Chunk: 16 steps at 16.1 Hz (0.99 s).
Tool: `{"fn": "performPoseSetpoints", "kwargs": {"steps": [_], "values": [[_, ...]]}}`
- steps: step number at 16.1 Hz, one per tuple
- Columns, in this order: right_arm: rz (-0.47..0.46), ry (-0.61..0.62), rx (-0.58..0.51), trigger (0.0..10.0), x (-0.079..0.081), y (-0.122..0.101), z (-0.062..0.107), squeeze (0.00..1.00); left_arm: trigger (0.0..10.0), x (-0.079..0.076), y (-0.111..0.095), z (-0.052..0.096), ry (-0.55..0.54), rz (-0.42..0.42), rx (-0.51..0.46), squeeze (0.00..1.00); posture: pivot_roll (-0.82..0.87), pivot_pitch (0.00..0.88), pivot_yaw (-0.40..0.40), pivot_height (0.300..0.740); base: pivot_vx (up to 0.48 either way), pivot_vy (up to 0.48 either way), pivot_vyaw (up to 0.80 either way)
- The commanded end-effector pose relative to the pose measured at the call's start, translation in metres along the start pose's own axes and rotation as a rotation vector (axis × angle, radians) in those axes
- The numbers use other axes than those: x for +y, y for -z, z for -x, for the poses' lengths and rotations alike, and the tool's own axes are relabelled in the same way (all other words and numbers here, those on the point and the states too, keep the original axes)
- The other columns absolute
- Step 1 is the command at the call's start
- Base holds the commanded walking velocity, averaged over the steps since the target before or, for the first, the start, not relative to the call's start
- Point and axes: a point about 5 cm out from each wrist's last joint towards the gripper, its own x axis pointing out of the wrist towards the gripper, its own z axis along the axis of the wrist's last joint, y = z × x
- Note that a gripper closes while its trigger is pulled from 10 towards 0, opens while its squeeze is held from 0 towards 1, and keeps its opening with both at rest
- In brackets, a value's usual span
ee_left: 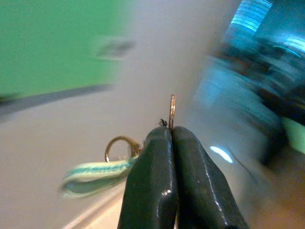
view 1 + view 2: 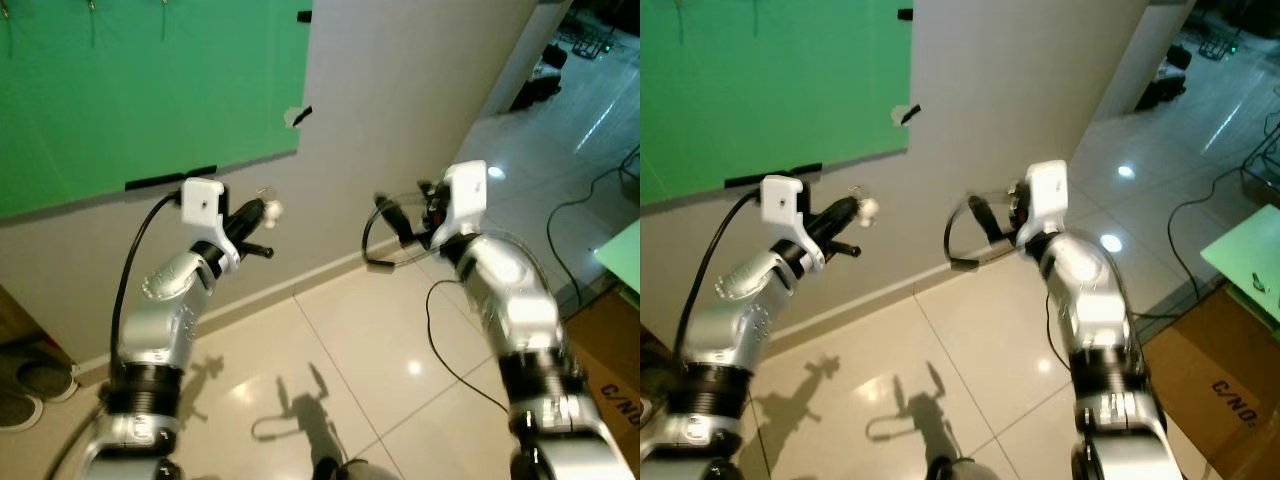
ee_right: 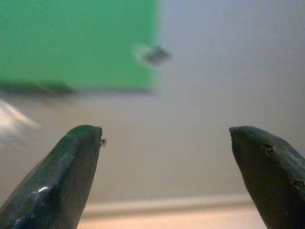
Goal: Hang keys on a hook
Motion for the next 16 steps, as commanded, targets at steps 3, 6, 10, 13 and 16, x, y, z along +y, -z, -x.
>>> {"fn": "performPoseSetpoints", "kwargs": {"steps": [3,6,10,13,16], "values": [[0.132,0.161,-0.014,10.0,0.005,0.015,0.015,0.0,10.0,0.001,0.001,0.017,-0.238,-0.046,-0.041,0.0,-0.02,0.05,-0.126,0.74,0.0,0.0,0.0],[0.356,0.383,-0.26,10.0,-0.003,-0.002,0.042,0.0,10.0,0.003,0.001,0.048,-0.401,-0.252,-0.116,0.0,-0.01,0.03,-0.113,0.74,0.0,0.0,0.0],[-0.028,0.328,-0.075,10.0,0.003,0.038,0.058,0.0,10.0,-0.012,0.008,0.073,-0.418,-0.34,-0.144,0.0,0.01,0.012,-0.12,0.74,0.0,0.0,0.0],[-0.098,0.307,-0.08,10.0,0.011,0.035,0.04,0.0,10.0,-0.004,0.014,0.067,-0.47,-0.26,-0.121,0.0,0.02,0.01,-0.118,0.74,0.0,0.0,0.0],[-0.202,0.182,-0.076,10.0,0.014,0.024,0.015,0.0,10.0,-0.001,0.017,0.06,-0.471,-0.254,-0.091,0.0,0.03,0.016,-0.117,0.74,0.0,0.48,0.6]]}}
